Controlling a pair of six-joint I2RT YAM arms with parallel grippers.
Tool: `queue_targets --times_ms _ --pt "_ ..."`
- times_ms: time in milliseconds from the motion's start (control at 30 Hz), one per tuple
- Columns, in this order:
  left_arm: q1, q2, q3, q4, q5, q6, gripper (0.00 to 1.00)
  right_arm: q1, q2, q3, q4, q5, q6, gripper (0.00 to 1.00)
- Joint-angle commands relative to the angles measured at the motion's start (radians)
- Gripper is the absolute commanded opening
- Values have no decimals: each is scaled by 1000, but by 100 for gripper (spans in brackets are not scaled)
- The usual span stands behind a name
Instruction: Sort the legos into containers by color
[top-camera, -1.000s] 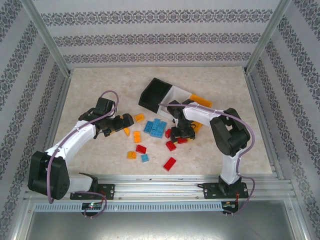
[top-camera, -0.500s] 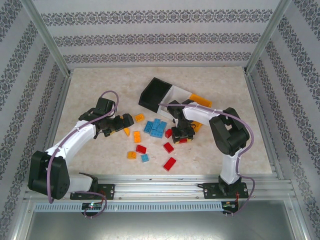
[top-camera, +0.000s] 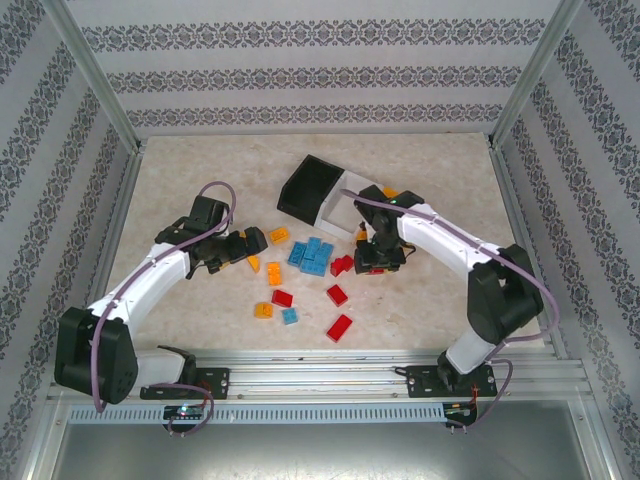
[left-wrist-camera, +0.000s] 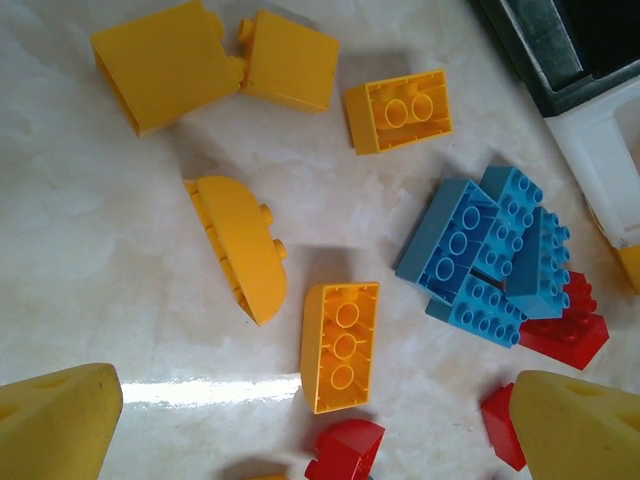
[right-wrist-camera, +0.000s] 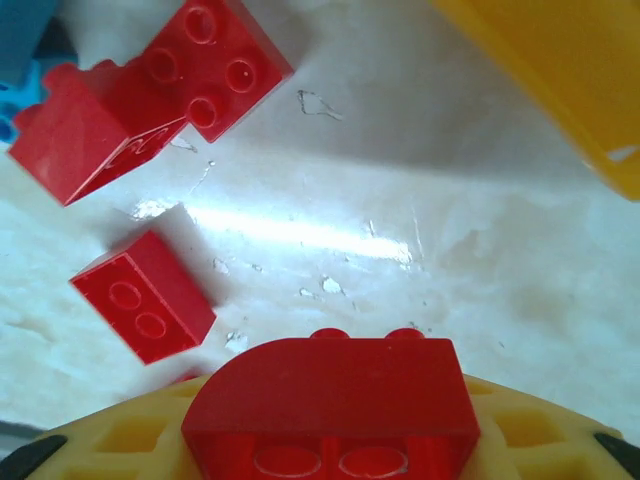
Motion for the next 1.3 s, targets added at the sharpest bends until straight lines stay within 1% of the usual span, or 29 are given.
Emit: queue_targets --times_ms 0,133,200,333,400,533,633,800,1067,1200,1267 --pt "-7 -25 -10 10 23 -11 100 -29 -52 60 -58 -25 38 42" --pt "-12 -27 6 0 32 -31 100 -81 -78 129 -63 -65 65 41" --pt "-22 -34 16 0 21 -42 100 -128 -75 165 -59 -99 74 41" --pt "-44 -53 24 -4 -9 -99 100 -245 -16 234 -66 -145 75 40" --pt "-70 -68 31 -12 -32 -144 100 -301 31 276 -73 -177 83 40" --pt "-110 -73 57 -93 -77 -192 100 -360 98 302 -23 -192 125 40" --pt "-136 -75 78 -143 -100 -222 100 -385 149 283 44 -235 175 40" --pt "-178 -60 111 -204 -134 -291 100 -401 236 283 114 -251 203 40" --pt "-249 -7 119 -203 -185 -388 100 -403 392 370 96 -271 199 40" --pt "-250 10 123 -201 -189 -400 100 -403 451 406 83 -279 203 41" --pt "-250 24 133 -199 -187 -381 100 -401 466 412 82 -275 203 42"
